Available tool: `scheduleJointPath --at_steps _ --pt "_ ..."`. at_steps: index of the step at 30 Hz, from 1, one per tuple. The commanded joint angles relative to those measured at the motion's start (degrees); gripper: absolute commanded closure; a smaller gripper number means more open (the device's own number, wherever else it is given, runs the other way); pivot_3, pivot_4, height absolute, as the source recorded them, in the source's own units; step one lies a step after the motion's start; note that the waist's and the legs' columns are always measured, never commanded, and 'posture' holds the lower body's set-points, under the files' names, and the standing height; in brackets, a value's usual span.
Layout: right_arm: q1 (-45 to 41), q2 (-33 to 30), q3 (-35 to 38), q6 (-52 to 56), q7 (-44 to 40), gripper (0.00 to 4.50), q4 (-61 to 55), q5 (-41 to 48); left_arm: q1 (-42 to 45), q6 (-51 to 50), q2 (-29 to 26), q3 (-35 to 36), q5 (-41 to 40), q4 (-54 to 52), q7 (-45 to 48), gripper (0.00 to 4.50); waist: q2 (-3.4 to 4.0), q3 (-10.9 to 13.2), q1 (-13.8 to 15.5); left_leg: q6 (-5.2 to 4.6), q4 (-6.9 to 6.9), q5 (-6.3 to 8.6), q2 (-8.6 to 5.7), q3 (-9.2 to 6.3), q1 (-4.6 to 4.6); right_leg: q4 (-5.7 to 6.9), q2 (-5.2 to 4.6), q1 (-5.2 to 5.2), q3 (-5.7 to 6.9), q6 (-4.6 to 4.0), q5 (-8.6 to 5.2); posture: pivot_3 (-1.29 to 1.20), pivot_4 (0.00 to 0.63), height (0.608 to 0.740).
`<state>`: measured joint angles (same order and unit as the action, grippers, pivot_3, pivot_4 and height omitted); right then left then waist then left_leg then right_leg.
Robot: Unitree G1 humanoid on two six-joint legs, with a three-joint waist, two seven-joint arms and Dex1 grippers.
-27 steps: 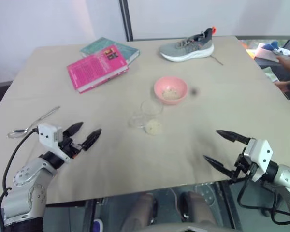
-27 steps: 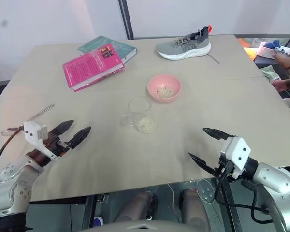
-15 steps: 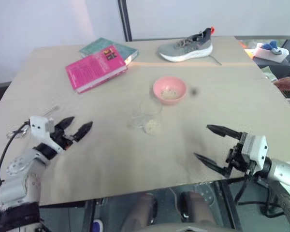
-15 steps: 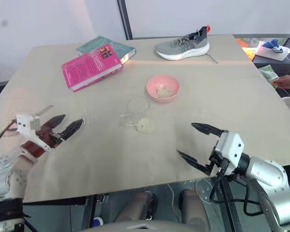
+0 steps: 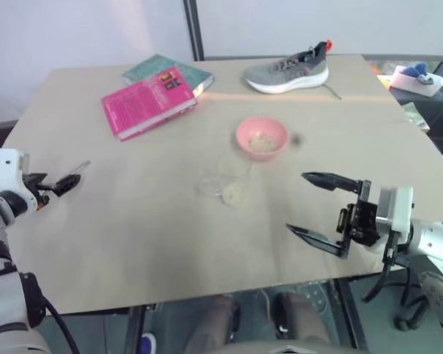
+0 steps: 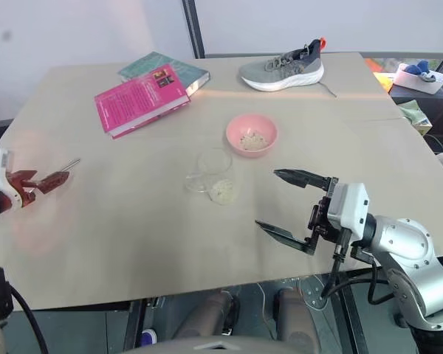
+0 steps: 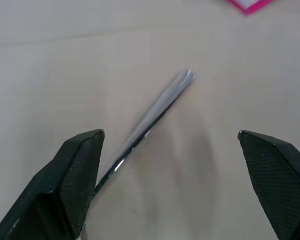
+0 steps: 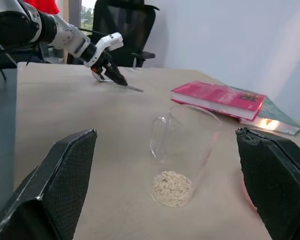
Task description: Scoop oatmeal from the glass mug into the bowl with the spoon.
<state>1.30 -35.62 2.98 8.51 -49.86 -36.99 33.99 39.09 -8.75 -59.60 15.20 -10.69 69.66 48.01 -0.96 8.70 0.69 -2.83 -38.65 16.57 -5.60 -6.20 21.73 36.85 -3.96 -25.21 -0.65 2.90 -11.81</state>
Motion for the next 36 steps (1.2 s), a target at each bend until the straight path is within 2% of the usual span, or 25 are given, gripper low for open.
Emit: scheduleJointPath --at_steps 1,6,12,21,26,36 --pt "0.61 0.57 1.35 -0.59 1.79 0.0 -2.24 -0.15 3.56 0.74 -3.2 -1.57 4.1 4.48 -1.44 0.02 -0.02 -0.01 -0.12 0.0 0.0 0.0 0.0 0.0 0.0 0.02 0.0 0.0 0.0 0.0 0.0 0.0 0.15 0.74" --pt "1.2 0.61 1.35 -0.02 3.67 0.0 -3.71 -0.59 4.62 1.68 -3.35 -2.5 7.42 6.86 -5.01 0.02 -0.02 0.0 -0.3 0.01 -0.02 0.0 0.03 0.01 -0.01 0.09 -0.02 -0.02 -0.03 0.0 0.0 0.0 0.15 0.74" --pt "2.97 0.23 2.39 0.5 5.5 0.0 -5.57 -0.05 3.39 2.71 -3.34 0.07 7.09 7.54 -6.0 0.02 -0.04 -0.01 -0.18 0.0 -0.06 0.0 0.02 0.01 0.0 0.11 -0.02 -0.02 -0.02 0.0 0.0 0.0 0.15 0.74" --pt "2.39 -0.33 2.5 2.08 6.55 0.0 -6.36 0.77 2.45 2.3 -3.73 0.05 8.99 7.96 -7.98 0.02 -0.05 -0.03 -0.3 0.0 -0.15 0.0 0.03 0.04 -0.03 0.25 -0.04 -0.01 -0.06 0.0 0.0 0.0 0.15 0.74" --pt "2.24 -0.27 2.38 2.47 6.73 0.0 -6.36 0.8 1.06 -1.27 -4.18 2.18 6.75 7.92 0.67 0.02 -0.05 -0.02 -0.4 0.0 -0.2 0.0 0.02 0.06 -0.02 0.28 0.0 -0.01 -0.06 0.01 0.0 0.0 0.15 0.74" --pt "2.09 0.87 0.93 1.48 6.21 0.0 -5.01 -0.06 -7.39 -3.31 -6.53 6.14 2.42 6.31 16.83 0.02 -0.03 -0.03 -1.39 -0.01 -0.23 0.0 0.02 0.09 -0.08 0.46 -0.03 -0.01 -0.11 0.01 -0.01 0.0 0.15 0.74"
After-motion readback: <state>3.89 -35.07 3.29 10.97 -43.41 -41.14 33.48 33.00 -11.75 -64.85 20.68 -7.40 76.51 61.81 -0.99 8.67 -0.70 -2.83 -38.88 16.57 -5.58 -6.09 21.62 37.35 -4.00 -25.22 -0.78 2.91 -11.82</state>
